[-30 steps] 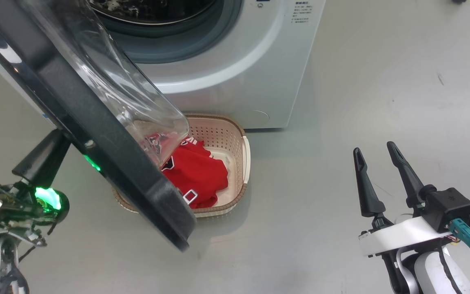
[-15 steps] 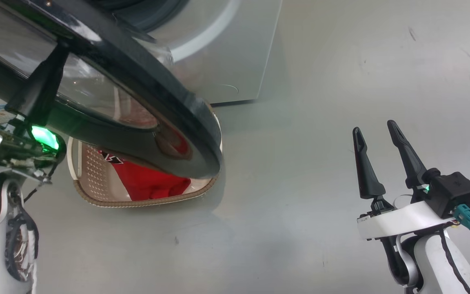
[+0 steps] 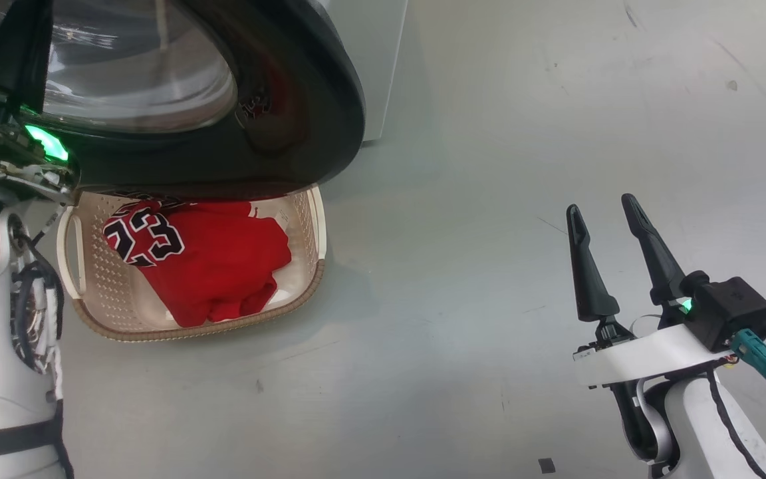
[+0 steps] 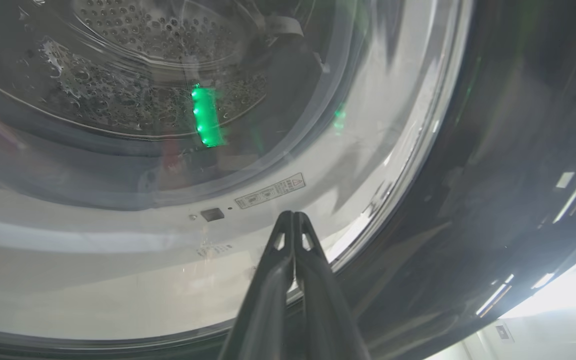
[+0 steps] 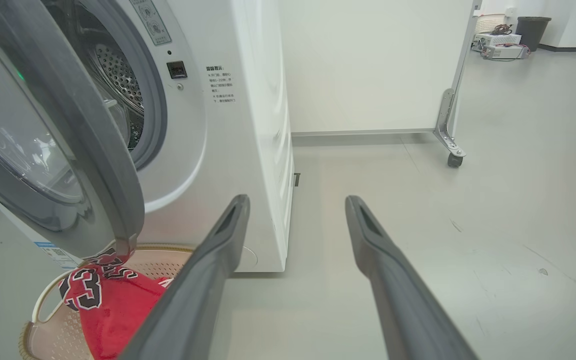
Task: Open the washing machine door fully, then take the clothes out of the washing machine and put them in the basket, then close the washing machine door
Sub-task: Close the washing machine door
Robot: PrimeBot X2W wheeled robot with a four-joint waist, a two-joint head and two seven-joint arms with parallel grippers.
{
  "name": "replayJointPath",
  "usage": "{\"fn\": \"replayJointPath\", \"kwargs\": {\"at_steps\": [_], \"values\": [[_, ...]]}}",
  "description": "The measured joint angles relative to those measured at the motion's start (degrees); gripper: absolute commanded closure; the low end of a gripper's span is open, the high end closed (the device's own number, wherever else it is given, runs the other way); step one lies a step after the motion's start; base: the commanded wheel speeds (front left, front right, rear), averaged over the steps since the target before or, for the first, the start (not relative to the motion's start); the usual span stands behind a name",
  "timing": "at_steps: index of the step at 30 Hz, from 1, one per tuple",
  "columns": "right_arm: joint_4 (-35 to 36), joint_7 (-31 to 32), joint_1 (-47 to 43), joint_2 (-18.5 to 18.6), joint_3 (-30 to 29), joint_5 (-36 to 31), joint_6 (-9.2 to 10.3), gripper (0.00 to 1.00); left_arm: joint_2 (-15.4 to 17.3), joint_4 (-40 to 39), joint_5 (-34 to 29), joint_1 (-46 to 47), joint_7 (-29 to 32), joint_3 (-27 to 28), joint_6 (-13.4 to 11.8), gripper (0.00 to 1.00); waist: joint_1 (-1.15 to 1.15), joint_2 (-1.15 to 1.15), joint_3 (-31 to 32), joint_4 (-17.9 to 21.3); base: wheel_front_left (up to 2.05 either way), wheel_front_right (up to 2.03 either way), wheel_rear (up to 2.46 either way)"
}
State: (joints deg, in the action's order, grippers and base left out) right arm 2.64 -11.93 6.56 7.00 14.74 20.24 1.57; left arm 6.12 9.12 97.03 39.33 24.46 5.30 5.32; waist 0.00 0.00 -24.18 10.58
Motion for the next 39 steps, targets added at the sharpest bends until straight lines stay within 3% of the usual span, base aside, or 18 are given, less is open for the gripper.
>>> {"fn": "replayJointPath", "kwargs": {"at_steps": [21, 31, 39], "values": [[-3.1, -0.6, 0.3, -0.1, 0.9, 0.2, -1.02, 0.0, -0.3, 14.6, -5.8, 9.0, -8.5, 1.9, 1.0, 1.0, 0.0, 0.0, 1.6, 3.6, 0.0, 0.0, 0.0], [-3.3, -1.0, 0.4, -0.1, 0.3, 0.1, -1.14, 0.0, -1.5, 15.7, -4.2, 9.6, -4.8, 0.1, 1.6, 1.0, 0.0, 0.0, 1.8, 3.0, 0.0, 0.0, 0.0], [-3.8, -1.1, 0.4, 0.1, 0.1, 0.1, -1.09, 0.0, -1.7, 13.2, -1.4, 2.5, -3.1, 2.0, 1.6, 1.0, 0.0, 0.0, 2.5, 1.3, 0.0, 0.0, 0.0]]}}
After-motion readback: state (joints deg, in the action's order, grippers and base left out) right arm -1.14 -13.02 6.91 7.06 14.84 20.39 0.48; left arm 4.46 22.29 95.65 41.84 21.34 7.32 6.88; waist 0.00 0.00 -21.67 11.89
